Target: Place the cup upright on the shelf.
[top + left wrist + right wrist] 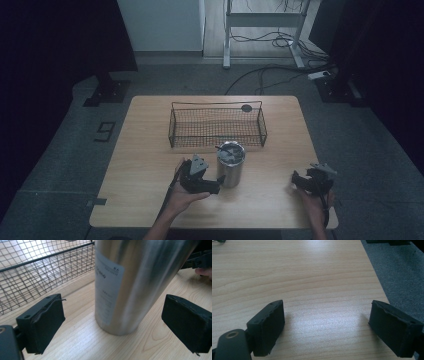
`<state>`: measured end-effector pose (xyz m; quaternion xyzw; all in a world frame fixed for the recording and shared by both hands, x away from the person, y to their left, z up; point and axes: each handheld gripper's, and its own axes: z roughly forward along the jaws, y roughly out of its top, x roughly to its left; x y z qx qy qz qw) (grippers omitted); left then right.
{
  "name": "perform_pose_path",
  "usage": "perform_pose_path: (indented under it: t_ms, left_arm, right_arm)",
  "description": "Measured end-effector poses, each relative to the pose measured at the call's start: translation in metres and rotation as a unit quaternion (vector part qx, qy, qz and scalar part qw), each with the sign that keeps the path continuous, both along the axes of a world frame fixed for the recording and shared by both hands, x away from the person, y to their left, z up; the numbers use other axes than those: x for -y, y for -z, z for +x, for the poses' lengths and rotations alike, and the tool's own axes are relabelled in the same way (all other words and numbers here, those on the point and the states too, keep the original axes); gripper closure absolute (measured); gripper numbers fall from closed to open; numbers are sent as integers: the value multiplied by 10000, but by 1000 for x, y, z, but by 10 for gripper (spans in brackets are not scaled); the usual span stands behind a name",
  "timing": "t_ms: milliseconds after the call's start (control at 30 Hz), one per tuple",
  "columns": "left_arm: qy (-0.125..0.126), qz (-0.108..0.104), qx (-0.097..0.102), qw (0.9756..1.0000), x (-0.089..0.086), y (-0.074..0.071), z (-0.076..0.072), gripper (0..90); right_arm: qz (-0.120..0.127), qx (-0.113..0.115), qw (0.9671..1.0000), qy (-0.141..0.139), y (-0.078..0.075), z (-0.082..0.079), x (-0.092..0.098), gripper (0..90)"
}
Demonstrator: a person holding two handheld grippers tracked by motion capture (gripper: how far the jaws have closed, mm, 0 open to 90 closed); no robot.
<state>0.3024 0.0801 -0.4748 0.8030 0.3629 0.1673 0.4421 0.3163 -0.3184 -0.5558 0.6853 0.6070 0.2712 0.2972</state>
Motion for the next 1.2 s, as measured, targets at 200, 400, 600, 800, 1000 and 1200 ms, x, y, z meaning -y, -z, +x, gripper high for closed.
perform_pose_path:
  t_ms: [200, 400, 600, 800, 1000, 1200]
  left_arm:
    - [59, 18, 22, 10000, 8, 0, 4, 48]
    - [134, 55, 44, 9999, 15, -1, 8, 38]
    - [232, 127, 64, 9996, 24, -1, 12, 22]
    - [296, 165, 27, 9994, 33, -2, 18, 15]
    - [301, 218, 37, 9993, 42, -1, 23, 7]
    - [273, 192, 139, 9993, 50, -1, 28, 0]
  right_arm:
    - [-4, 0, 10000, 1, 0, 0, 0, 130]
    - [-6, -1, 10000, 3, 0, 0, 0, 129]
    - [-4, -1, 10000, 6, 0, 0, 0, 130]
    - [-9, -7, 10000, 4, 0, 0, 0, 130]
    - [-11, -8, 10000, 2, 0, 1, 0, 130]
    - [-9, -7, 10000, 3, 0, 1, 0, 130]
